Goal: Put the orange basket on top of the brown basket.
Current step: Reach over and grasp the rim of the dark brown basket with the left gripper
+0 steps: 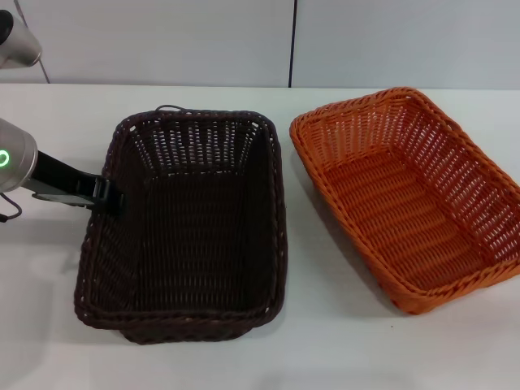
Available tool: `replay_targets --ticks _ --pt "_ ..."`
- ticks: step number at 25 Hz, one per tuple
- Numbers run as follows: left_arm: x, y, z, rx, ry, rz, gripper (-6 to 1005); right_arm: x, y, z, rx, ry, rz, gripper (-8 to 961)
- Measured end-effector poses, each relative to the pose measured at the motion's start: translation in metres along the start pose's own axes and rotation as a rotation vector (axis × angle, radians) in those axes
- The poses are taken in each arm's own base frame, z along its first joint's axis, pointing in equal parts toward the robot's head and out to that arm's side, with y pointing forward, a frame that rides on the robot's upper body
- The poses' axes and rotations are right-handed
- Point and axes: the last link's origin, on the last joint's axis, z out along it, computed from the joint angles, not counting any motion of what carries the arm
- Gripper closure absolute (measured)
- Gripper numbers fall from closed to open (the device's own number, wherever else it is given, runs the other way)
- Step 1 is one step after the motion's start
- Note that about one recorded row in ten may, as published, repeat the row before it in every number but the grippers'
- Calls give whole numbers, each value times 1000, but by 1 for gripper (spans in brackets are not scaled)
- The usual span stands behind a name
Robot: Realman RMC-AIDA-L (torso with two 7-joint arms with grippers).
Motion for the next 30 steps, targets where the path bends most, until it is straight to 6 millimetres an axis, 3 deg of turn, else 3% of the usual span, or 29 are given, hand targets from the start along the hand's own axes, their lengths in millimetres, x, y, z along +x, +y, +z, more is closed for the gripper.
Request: replay_targets --ticks 1,6,18,30 --pt "0 0 0 0 0 1 635 0 0 0 2 2 0 355" --pt "0 1 0 -1 -6 8 780 2 -2 0 13 16 -1 357" --pt "6 2 -14 -4 54 59 793 3 -4 -1 20 22 0 364" --pt "14 5 -46 -98 162 143 800 4 -4 1 28 31 0 370"
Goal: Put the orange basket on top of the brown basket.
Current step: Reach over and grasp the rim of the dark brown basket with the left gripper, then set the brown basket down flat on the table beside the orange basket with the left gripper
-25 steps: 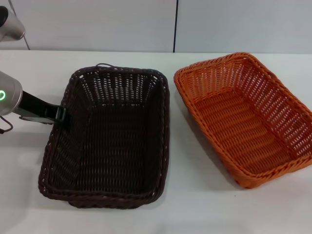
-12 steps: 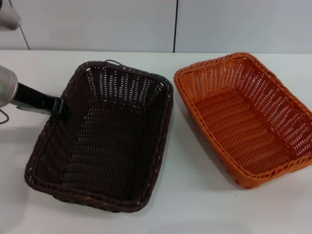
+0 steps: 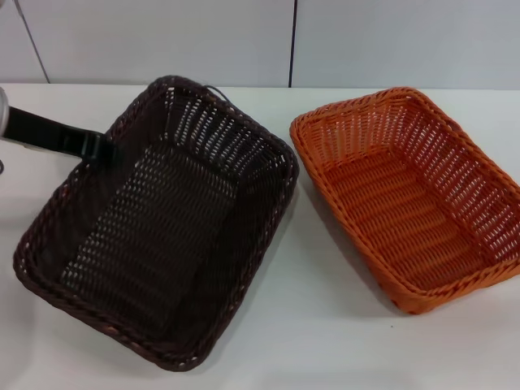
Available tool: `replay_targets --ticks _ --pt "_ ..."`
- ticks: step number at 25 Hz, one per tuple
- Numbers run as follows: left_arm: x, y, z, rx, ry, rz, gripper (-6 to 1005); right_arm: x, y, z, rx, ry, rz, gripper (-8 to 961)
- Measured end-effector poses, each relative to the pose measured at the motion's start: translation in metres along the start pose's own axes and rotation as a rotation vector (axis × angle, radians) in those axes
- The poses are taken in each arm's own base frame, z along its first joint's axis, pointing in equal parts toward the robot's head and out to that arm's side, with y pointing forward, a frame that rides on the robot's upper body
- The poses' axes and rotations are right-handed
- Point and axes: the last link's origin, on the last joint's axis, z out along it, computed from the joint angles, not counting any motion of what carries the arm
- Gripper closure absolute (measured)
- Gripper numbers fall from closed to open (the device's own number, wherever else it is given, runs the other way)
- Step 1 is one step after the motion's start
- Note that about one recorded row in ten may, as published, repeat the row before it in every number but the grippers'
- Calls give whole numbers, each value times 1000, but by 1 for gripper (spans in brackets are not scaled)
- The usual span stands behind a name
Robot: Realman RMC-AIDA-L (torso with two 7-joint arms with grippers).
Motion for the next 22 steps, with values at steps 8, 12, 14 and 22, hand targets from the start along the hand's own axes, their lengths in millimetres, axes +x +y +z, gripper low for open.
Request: replay_targets --ticks 8,12,14,22 --pt "11 2 -25 -93 -7 120 776 0 3 4 -5 6 -3 374" --pt "15 7 -29 -145 -60 207 762 0 3 6 -5 9 -3 377" --pt "16 8 -24 -175 -98 232 755 0 3 6 -5 9 -3 378" --pt "19 34 22 -301 -156 254 727 0 2 4 -2 11 -5 382"
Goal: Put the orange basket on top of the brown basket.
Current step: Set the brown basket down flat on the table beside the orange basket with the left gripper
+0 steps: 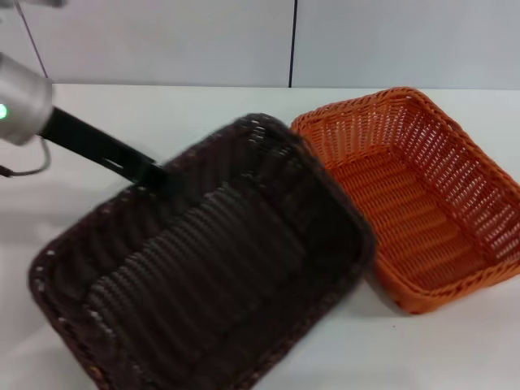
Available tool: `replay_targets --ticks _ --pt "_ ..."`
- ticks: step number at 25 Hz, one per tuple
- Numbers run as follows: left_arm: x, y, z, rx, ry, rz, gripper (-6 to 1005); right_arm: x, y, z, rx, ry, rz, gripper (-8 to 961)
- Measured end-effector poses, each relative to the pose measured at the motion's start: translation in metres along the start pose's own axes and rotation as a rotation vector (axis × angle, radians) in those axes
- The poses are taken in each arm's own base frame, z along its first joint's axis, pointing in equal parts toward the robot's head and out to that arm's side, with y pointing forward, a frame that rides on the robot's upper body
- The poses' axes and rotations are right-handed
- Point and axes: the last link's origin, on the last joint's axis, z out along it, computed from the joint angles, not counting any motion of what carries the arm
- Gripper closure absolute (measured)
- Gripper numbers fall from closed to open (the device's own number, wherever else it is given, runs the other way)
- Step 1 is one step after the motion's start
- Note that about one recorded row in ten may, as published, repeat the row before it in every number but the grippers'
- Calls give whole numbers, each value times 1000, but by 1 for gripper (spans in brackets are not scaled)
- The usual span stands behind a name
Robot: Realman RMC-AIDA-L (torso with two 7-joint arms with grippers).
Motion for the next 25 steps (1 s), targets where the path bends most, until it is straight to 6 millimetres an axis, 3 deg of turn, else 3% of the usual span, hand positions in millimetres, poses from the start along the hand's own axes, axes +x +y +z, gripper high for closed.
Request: replay_targets --ticks 13,25 --pt "31 28 61 -147 0 -45 682 0 -3 0 6 8 -6 389" --pt "37 32 67 -185 17 -45 640 2 -5 4 24 34 -7 395"
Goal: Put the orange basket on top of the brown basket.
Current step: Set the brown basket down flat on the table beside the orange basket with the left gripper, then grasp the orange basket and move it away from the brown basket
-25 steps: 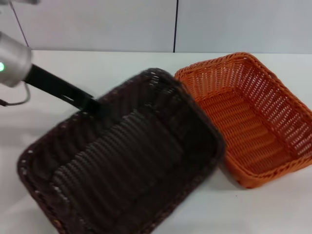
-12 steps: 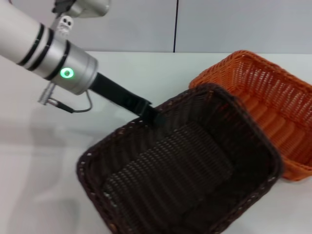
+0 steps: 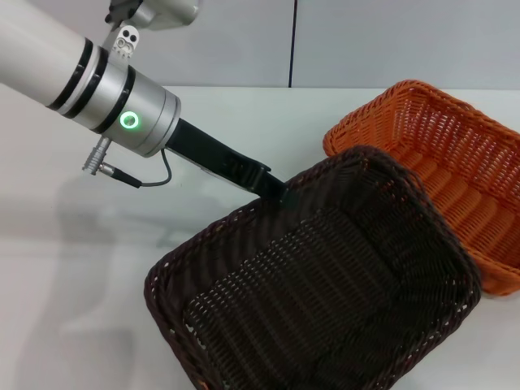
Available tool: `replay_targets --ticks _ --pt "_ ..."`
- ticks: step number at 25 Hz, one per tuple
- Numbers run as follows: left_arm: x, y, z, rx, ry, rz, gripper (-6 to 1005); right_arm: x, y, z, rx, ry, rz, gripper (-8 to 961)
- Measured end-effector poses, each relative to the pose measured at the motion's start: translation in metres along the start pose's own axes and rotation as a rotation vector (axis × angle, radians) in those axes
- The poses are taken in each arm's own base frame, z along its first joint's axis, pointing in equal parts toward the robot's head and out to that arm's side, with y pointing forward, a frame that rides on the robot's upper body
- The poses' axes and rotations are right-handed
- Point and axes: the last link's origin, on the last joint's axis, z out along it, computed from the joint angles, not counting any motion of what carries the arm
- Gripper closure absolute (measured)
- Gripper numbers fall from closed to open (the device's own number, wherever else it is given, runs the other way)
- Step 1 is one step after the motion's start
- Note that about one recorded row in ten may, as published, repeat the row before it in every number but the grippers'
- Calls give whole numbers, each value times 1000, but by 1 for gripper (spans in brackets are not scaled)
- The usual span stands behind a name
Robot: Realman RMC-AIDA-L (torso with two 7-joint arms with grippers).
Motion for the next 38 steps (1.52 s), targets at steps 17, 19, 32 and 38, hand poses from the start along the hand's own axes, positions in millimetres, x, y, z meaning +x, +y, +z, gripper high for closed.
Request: replay_targets --ticks 17,19,32,38 --pt "-14 -11 -36 -72 507 184 184 -8 -4 3 -91 40 47 404" --pt "-19 -12 -44 -91 632 213 174 -14 -4 4 -136 59 72 405" --pt "-79 -34 -56 -40 1083 238 156 -92 -6 8 -527 346 241 412" --pt "-87 -37 -51 -12 1090 250 157 -142 10 14 -584 717 275 416"
